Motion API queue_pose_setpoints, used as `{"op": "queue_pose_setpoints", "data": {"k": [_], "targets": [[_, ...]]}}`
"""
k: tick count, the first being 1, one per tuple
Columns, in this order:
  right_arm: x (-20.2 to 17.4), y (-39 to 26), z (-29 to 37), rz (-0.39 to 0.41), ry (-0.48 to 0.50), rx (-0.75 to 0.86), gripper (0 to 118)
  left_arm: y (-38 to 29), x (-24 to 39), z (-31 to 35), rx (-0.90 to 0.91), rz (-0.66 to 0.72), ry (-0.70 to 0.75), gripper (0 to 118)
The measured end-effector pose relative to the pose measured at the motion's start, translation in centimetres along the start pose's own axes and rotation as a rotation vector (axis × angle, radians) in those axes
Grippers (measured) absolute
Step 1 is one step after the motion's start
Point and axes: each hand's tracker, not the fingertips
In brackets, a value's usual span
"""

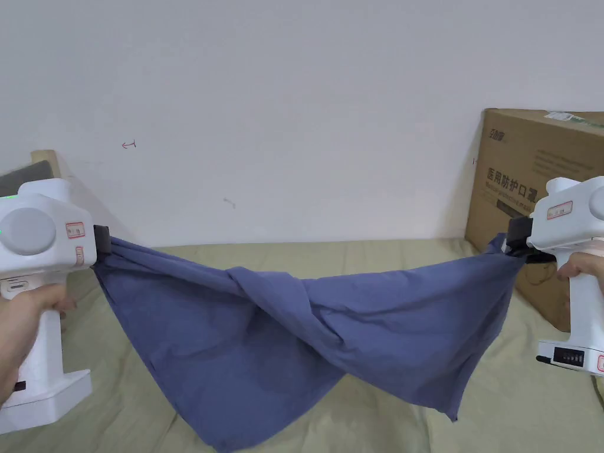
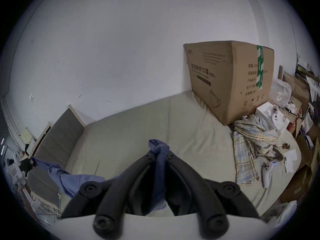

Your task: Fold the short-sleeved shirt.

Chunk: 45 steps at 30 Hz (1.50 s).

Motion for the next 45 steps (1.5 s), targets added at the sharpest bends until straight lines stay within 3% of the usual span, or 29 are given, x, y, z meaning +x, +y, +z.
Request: {"op": "queue_pose_setpoints", "data": {"k": [5,7,11,18,22,25,28,29,30,31,32,39,40,41,42,43,45], "targets": [[-0.3,-2.9,-1.3,0.039,-0.002,-0.03,9,-4.1,-2.1,1.1,-0.038,-0.016,0.023,3],[0.5,-6.0,-3.0,0.015,0.001,-0.108,9,-7.6,-3.4,1.0,-0.097,-0.015,0.036,3],[2.3,-13.0,-6.8,-0.021,-0.028,-0.266,9,-15.8,-5.5,0.1,-0.29,-0.002,0.055,3],[5.4,-24.7,-10.3,0.003,-0.124,-0.506,9,-29.3,-7.7,-1.4,-0.616,-0.031,0.091,3],[7.8,-26.5,-11.2,0.0,-0.138,-0.537,9,-32.1,-8.0,-1.7,-0.66,0.018,0.1,3],[8.3,-27.2,-10.9,-0.025,-0.128,-0.529,9,-32.5,-7.4,-1.9,-0.648,-0.026,0.108,7],[8.0,-26.9,-10.9,-0.022,-0.142,-0.508,16,-31.9,-7.0,-1.9,-0.64,-0.052,0.131,22],[7.9,-26.7,-10.6,-0.003,-0.164,-0.49,30,-31.6,-7.1,-1.8,-0.63,-0.05,0.131,42],[7.8,-26.3,-10.4,0.021,-0.181,-0.472,54,-31.2,-7.1,-1.6,-0.617,-0.048,0.131,81],[7.8,-25.9,-10.1,0.031,-0.185,-0.453,67,-30.7,-7.0,-1.2,-0.603,-0.039,0.128,102],[7.7,-25.5,-9.7,0.03,-0.176,-0.437,69,-30.1,-6.7,-0.7,-0.579,-0.027,0.122,111],[4.8,-23.3,-3.6,0.053,-0.08,-0.261,67,-26.0,-3.2,1.9,-0.431,-0.06,0.011,105],[4.5,-23.4,-3.0,0.057,-0.063,-0.256,62,-25.7,-2.5,2.4,-0.413,-0.062,-0.021,93],[4.9,-23.7,-3.2,0.058,-0.056,-0.246,49,-25.6,-2.0,2.9,-0.399,-0.058,-0.051,70],[4.7,-24.2,-2.7,0.06,-0.055,-0.237,17,-25.6,-1.4,3.2,-0.396,-0.068,-0.079,27],[4.6,-24.9,-2.4,0.06,-0.055,-0.234,2,-26.1,-0.9,3.2,-0.409,-0.073,-0.094,0],[4.8,-26.6,-1.9,0.032,-0.037,-0.237,2,-27.1,0.0,3.4,-0.422,-0.074,-0.116,0]]}}
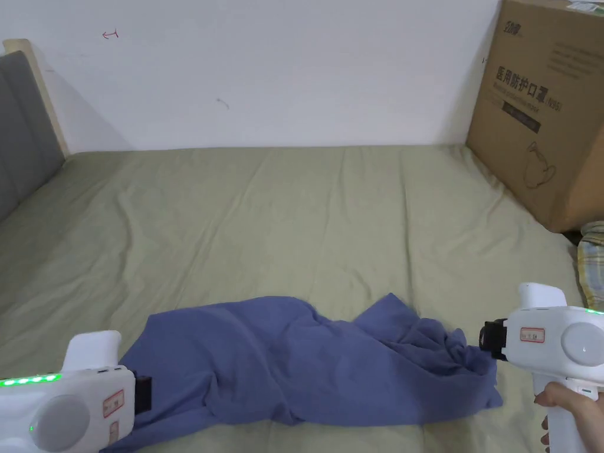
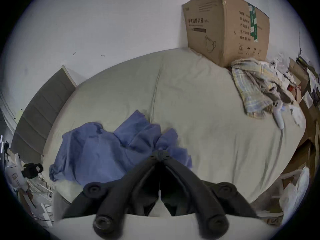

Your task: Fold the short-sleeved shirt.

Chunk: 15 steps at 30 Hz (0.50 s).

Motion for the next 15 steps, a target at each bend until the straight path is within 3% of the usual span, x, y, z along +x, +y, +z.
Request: {"op": "queue_pose_setpoints", "data": {"k": [8,9,10,13,14,15], "targets": [[1.2,-5.1,-0.8,-0.033,-0.004,-0.08,1,-2.4,1.0,-2.0,-0.081,-0.002,-0.025,0],[1.4,-5.2,-0.9,-0.033,-0.015,-0.081,11,-2.3,1.1,-2.1,-0.084,-0.001,-0.026,0],[1.5,-5.1,-1.2,-0.025,-0.03,-0.089,34,-2.3,1.1,-2.3,-0.086,-0.002,-0.027,0],[1.7,-4.5,-2.1,-0.001,-0.04,-0.116,63,-2.0,1.2,-2.5,-0.087,-0.015,-0.026,0],[1.7,-4.3,-2.2,-0.002,-0.039,-0.111,82,-1.9,1.5,-2.6,-0.087,-0.017,-0.027,0],[1.8,-4.1,-2.4,-0.003,-0.036,-0.104,84,-1.8,1.6,-2.7,-0.09,-0.017,-0.029,0]]}}
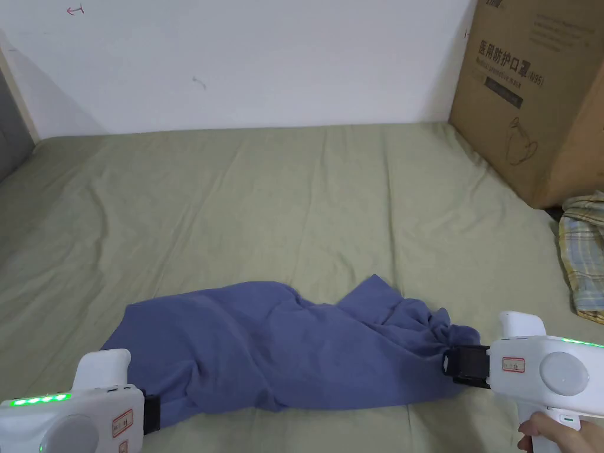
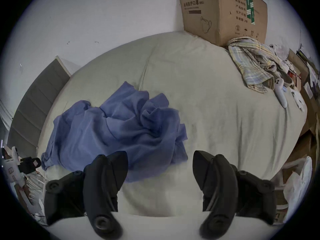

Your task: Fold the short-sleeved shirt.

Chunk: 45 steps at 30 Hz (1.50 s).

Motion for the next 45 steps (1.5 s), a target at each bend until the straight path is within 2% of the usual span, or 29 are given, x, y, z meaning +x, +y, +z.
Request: {"op": "queue_pose_setpoints", "data": {"k": [5,6,7,8,9,10,16,20,21,22,23,24,25,27,30,36,38,40,41,43,44,45], "targets": [[0.1,1.6,-2.4,-0.019,0.03,-0.028,84,0.5,0.1,-1.1,-0.023,-0.002,-0.001,0],[0.3,1.6,-3.2,-0.028,0.041,-0.05,82,0.6,0.1,-1.3,-0.029,-0.004,0.001,0],[0.4,1.5,-4.0,-0.039,0.061,-0.072,76,0.6,0.3,-1.7,-0.033,-0.004,0.001,0],[0.5,1.3,-4.7,-0.048,0.079,-0.089,58,0.7,0.3,-1.9,-0.038,-0.003,0.0,0],[0.5,1.1,-5.7,-0.05,0.072,-0.11,22,0.8,0.3,-2.2,-0.045,-0.001,-0.001,0],[0.3,0.7,-6.4,-0.055,0.062,-0.118,17,0.9,0.3,-2.5,-0.051,0.0,0.0,0],[-0.9,1.3,-4.9,-0.005,0.025,-0.09,15,2.8,0.3,-3.7,-0.062,-0.008,0.013,0],[-0.9,2.1,-4.0,-0.027,0.037,-0.075,15,6.4,0.2,-4.5,-0.017,-0.026,0.013,0],[-0.8,2.3,-4.0,-0.032,0.042,-0.075,15,7.8,-0.1,-5.2,-0.016,-0.031,0.005,4],[-0.8,2.3,-4.1,-0.035,0.042,-0.077,15,9.3,-0.3,-6.0,-0.02,-0.044,0.009,20],[-0.8,2.3,-4.1,-0.038,0.041,-0.079,15,10.4,-0.3,-6.6,-0.015,-0.052,0.012,50],[-0.9,2.2,-4.2,-0.035,0.039,-0.084,15,11.9,-0.6,-7.6,-0.016,-0.056,0.015,96],[-0.9,2.1,-4.4,-0.027,0.034,-0.088,15,13.3,-1.0,-8.9,-0.038,-0.063,0.015,113],[-0.9,1.9,-4.5,-0.025,0.032,-0.096,15,15.4,-1.7,-11.3,-0.05,-0.053,0.004,115],[-0.5,1.9,-4.8,-0.047,0.039,-0.109,15,18.1,-3.4,-15.0,-0.088,0.003,0.017,110],[-0.7,2.3,-5.3,-0.049,0.039,-0.137,15,18.2,-5.6,-21.1,-0.197,0.026,0.029,110],[-0.9,2.4,-5.6,-0.042,0.03,-0.141,15,17.6,-5.3,-21.9,-0.213,0.037,0.01,104],[-1.1,2.3,-5.7,-0.036,0.02,-0.144,15,17.2,-4.7,-21.8,-0.19,-0.024,0.046,97],[-1.1,2.4,-5.7,-0.04,0.017,-0.146,15,17.3,-4.5,-21.5,-0.189,-0.033,0.049,91],[-1.2,2.5,-5.5,-0.05,0.012,-0.147,15,17.8,-4.4,-20.2,-0.175,-0.045,0.056,59],[-1.3,2.6,-5.3,-0.053,0.012,-0.145,15,17.9,-4.4,-19.7,-0.165,-0.051,0.057,38],[-1.4,2.7,-5.0,-0.053,0.013,-0.141,15,18.0,-4.4,-19.3,-0.157,-0.051,0.062,11]]}}
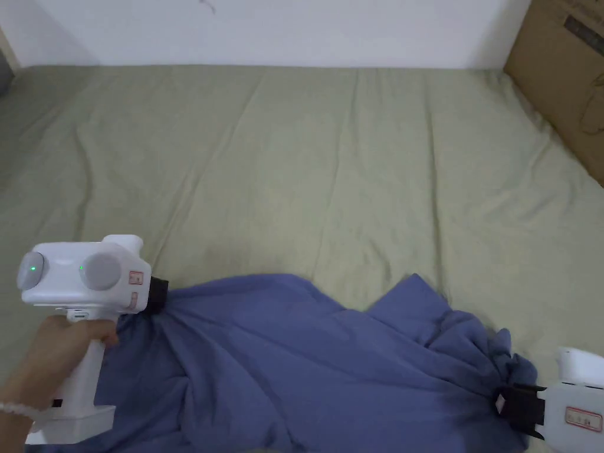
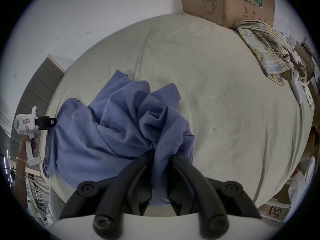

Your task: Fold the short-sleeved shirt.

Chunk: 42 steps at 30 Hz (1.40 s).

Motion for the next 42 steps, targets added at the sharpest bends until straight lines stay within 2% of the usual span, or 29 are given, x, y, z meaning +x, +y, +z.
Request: {"op": "queue_pose_setpoints", "data": {"k": [1,7,11,13,20,27,31,35,39,42], "targets": [[-0.1,0.1,0.4,-0.002,0.005,0.005,15,0.0,-0.1,0.4,-0.002,0.004,0.004,7],[-1.2,1.8,4.0,0.005,0.042,0.091,15,0.3,-1.1,5.2,0.067,0.058,-0.036,6],[-2.8,5.0,6.9,-0.001,0.113,0.169,15,1.7,-1.3,11.2,0.195,0.053,-0.016,6],[-4.3,7.3,8.7,0.035,0.121,0.23,15,2.7,-1.5,14.8,0.281,0.044,0.043,6],[-9.6,16.0,15.0,0.116,0.132,0.391,15,7.0,-3.0,26.2,0.531,0.114,0.089,6],[-13.9,27.1,20.0,0.074,0.163,0.489,14,12.3,-3.1,33.1,0.667,0.084,0.136,6],[-16.6,32.3,22.2,0.106,0.131,0.572,14,15.5,-3.2,34.3,0.727,0.07,0.158,6],[-18.1,34.6,22.7,0.114,0.134,0.596,14,18.3,-3.7,33.1,0.76,0.052,0.193,6],[-17.8,33.6,19.4,0.149,0.104,0.564,14,17.2,-4.1,30.0,0.772,0.069,0.18,6],[-16.2,31.3,14.7,0.134,0.098,0.467,14,14.5,-4.1,26.6,0.714,0.068,0.163,6]]}}
